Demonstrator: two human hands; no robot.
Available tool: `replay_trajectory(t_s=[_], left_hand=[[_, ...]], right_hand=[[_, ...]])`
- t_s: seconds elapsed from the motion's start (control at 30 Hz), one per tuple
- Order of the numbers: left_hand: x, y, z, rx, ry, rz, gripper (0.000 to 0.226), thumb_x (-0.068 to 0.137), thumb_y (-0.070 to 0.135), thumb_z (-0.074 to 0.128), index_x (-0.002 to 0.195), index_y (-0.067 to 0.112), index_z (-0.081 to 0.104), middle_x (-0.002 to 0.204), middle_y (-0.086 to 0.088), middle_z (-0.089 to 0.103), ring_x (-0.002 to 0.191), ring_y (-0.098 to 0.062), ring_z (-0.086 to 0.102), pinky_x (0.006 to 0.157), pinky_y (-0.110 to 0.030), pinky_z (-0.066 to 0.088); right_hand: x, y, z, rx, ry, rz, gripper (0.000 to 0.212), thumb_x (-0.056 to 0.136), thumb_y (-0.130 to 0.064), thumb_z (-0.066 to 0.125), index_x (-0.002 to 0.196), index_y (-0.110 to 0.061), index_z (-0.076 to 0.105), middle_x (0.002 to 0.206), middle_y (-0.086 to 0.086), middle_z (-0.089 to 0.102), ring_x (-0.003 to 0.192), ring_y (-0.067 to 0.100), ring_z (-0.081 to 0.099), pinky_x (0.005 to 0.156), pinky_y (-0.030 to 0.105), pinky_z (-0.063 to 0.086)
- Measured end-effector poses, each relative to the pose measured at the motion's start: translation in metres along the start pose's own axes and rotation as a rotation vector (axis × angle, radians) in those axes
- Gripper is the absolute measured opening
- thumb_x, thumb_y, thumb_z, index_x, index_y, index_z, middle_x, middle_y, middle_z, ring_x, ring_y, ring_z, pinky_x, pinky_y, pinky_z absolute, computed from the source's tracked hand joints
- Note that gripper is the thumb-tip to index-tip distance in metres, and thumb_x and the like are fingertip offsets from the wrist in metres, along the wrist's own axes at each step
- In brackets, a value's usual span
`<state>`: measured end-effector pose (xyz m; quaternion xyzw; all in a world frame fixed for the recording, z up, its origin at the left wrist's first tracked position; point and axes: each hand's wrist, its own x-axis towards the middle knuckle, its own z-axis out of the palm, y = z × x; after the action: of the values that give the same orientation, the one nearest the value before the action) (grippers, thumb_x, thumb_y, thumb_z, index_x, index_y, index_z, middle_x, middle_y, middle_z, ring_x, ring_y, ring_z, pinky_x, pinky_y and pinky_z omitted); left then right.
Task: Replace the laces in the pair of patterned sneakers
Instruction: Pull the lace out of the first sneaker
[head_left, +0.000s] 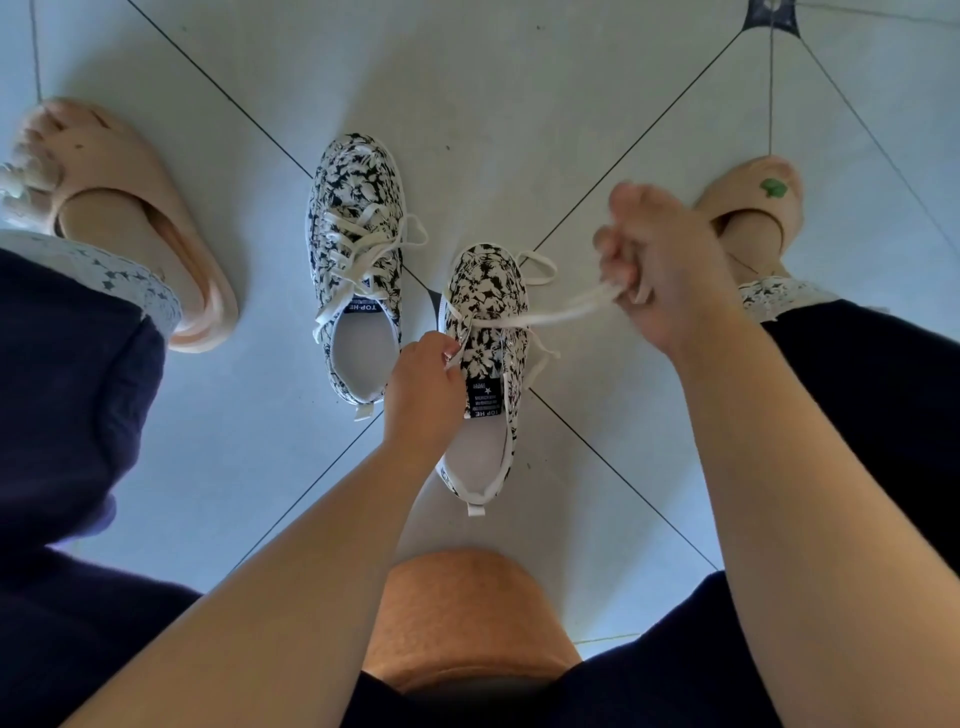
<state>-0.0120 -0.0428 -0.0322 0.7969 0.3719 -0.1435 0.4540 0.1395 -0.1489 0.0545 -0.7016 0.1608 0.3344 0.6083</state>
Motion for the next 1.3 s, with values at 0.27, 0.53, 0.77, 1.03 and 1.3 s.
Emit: replay_trajectory(t_s=[0.27,0.53,0.77,1.03,1.3], left_hand=[[0.002,-0.001,0.002,0.004,0.006,0.001,0.024,0.09,0.007,0.047,0.112,0.011,0.057,0.11,-0.008,0.057,0.085,-0.013,0.048,0.072,-0.023,0.033],[0.002,-0.001,0.002,0.03,0.003,-0.002,0.027,0.09,0.006,0.045,0.114,0.01,0.056,0.111,-0.009,0.057,0.086,-0.017,0.049,0.071,-0.023,0.032],[-0.001,0.004,0.001,0.066,-0.044,0.054,0.029,0.09,0.004,0.044,0.117,0.009,0.055,0.114,-0.012,0.056,0.096,-0.023,0.053,0.074,-0.025,0.035],[0.0,0.003,-0.002,0.053,-0.036,0.032,0.03,0.088,0.001,0.044,0.116,0.006,0.055,0.113,-0.016,0.056,0.097,-0.027,0.052,0.074,-0.024,0.034],[0.003,0.0,0.002,0.073,-0.027,0.042,0.028,0.088,0.002,0.044,0.113,0.006,0.056,0.11,-0.014,0.058,0.094,-0.024,0.051,0.071,-0.024,0.031]], right_hand=[[0.01,0.08,0.027,-1.325,-0.165,0.037,0.054,0.077,-0.069,0.051,0.082,-0.014,0.052,0.067,-0.002,0.054,0.062,0.016,0.053,0.056,0.027,0.043],[0.0,0.065,0.03,-1.467,-0.364,-0.11,0.031,0.097,-0.025,0.04,0.068,-0.015,0.046,0.065,-0.001,0.044,0.068,0.019,0.054,0.066,0.029,0.049],[-0.02,-0.01,0.01,-0.787,-0.2,-0.338,0.029,0.091,-0.029,0.054,0.069,-0.011,0.06,0.059,-0.001,0.046,0.05,0.007,0.039,0.05,0.012,0.036],[-0.019,-0.025,-0.011,0.28,-0.141,-0.131,0.029,0.093,-0.021,0.043,0.065,-0.013,0.046,0.063,0.001,0.06,0.061,0.018,0.06,0.072,0.035,0.052],[0.021,0.069,0.002,-1.227,-0.095,-0.082,0.029,0.088,-0.033,0.057,0.085,-0.009,0.041,0.07,0.002,0.052,0.063,0.021,0.046,0.05,0.027,0.033]])
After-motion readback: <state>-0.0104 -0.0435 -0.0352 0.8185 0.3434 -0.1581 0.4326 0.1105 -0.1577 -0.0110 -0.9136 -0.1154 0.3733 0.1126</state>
